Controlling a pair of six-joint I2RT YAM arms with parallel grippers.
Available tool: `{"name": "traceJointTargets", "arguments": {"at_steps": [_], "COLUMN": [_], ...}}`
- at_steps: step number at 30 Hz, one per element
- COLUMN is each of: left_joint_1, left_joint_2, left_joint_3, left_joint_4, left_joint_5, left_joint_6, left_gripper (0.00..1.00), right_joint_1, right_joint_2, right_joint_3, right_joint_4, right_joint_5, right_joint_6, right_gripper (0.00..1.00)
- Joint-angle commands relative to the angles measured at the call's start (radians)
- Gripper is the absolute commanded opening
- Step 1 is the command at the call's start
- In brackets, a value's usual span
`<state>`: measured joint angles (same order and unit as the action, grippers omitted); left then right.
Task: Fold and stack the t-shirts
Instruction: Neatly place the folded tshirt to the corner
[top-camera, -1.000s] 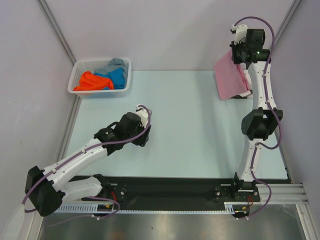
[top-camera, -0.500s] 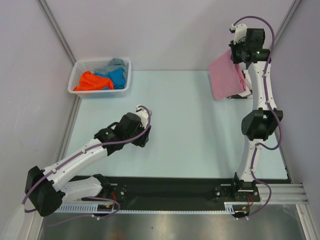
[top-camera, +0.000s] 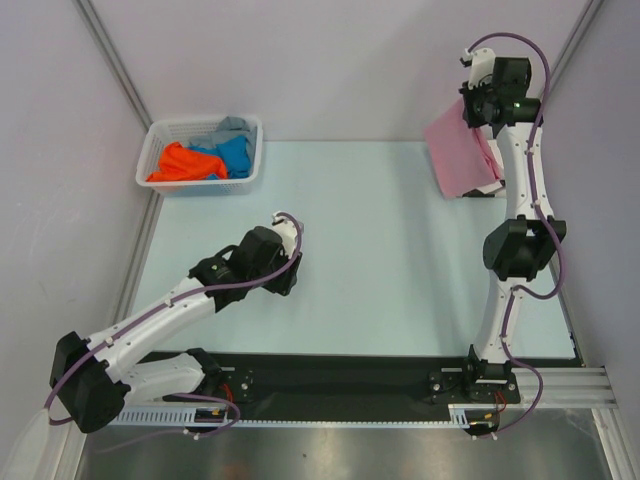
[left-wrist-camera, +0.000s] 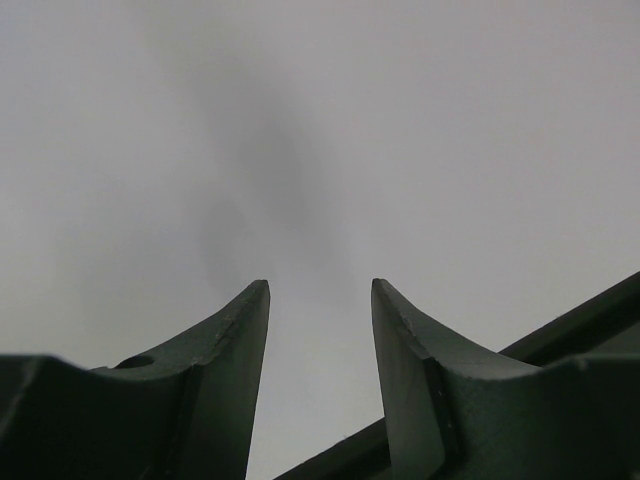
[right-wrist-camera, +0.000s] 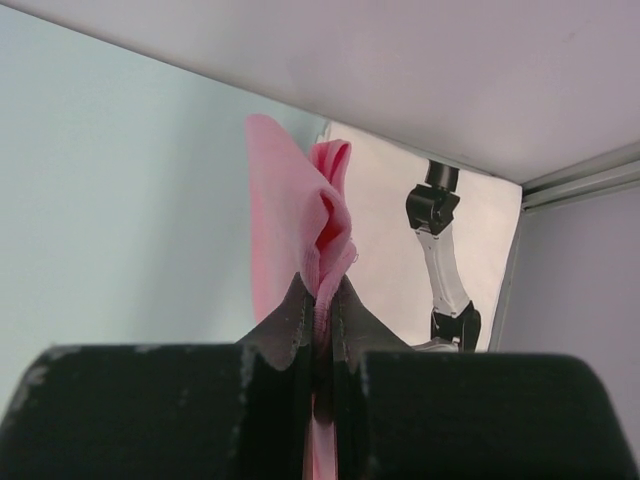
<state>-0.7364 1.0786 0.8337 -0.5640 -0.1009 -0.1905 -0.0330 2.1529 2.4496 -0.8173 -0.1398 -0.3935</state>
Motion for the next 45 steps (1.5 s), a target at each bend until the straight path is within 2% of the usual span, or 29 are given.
{"name": "traceJointTargets", "arguments": {"at_steps": [1, 19, 45], "left_joint_1": [0.006, 0.012, 0.019], "left_joint_2": [-0.017, 0.004, -0.008], "left_joint_3": [0.001, 0.012, 0.008], "left_joint_4": [0.012, 0.004, 0.018], "left_joint_5": [0.004, 0.004, 0.013], "left_joint_6": [0.016, 0.014, 0.014], "left_gripper": [0.51, 0.51, 0.51], "right_joint_1": [-0.008, -0.045, -0.011], "right_joint_2": [0.013, 0.074, -0.037], "right_joint_3": [0.038, 0.084, 0.031], "right_joint_4": [0.066, 0.101, 0.073], "right_joint_5": [-0.007, -0.021, 0.022], "right_joint_6": [-0.01, 0.007, -0.022], "right_gripper": [0.0, 0.0, 0.0]}}
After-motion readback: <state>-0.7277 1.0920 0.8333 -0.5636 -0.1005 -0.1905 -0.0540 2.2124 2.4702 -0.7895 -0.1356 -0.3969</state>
